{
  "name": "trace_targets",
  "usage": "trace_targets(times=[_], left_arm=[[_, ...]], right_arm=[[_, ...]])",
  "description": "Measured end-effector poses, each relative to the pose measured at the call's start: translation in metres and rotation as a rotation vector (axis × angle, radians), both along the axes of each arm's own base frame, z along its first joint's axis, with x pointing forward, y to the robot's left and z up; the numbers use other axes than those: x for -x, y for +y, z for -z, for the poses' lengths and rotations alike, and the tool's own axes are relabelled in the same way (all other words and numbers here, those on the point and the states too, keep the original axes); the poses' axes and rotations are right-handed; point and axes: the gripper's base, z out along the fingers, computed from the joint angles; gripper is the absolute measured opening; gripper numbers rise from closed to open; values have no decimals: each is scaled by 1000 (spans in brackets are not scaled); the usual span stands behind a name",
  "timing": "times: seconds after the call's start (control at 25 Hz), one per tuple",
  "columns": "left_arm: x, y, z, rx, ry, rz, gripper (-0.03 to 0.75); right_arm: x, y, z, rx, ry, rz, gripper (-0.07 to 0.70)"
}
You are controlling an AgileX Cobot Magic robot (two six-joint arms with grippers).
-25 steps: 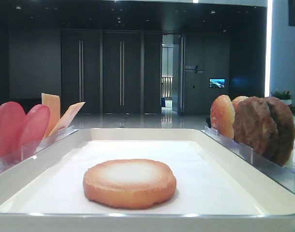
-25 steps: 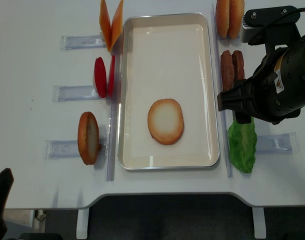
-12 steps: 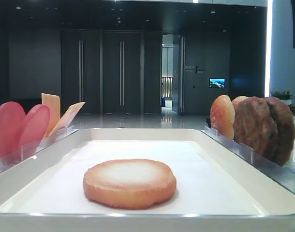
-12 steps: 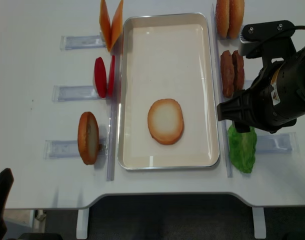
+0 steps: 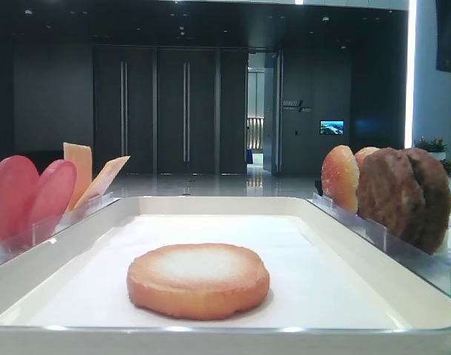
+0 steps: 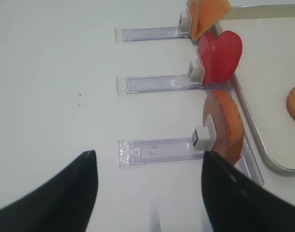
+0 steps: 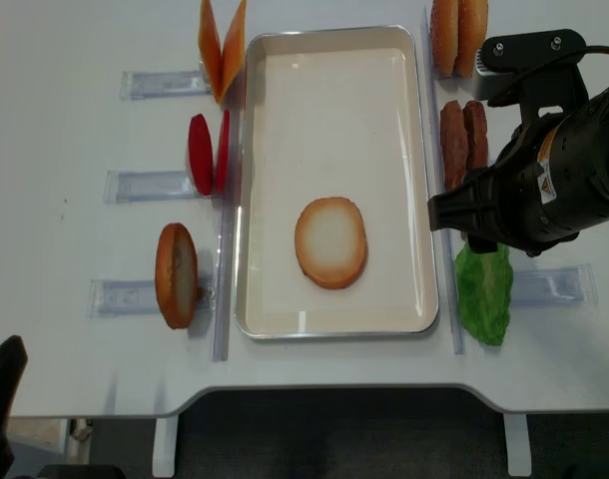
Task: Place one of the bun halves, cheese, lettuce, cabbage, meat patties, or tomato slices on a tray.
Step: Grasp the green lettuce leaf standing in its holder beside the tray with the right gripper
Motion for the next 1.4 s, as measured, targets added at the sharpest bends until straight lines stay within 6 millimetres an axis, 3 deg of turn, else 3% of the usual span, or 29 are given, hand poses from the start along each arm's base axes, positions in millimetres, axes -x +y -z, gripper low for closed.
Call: trace_targets(times=[0.56, 1.04, 1.24, 1.4], left_arm=[[0, 0, 0, 0, 0, 2, 517], [0, 0, 0, 0, 0, 2, 517], [0, 0, 0, 0, 0, 3, 517], [0, 0, 0, -2, 0, 4, 517]], right_arm=[[4, -5, 16, 34, 25, -2, 372], [3, -4, 16, 23, 15, -1, 220], [-1, 1, 27, 53, 55, 1, 149], [-2, 2, 27, 47, 51, 1, 55]])
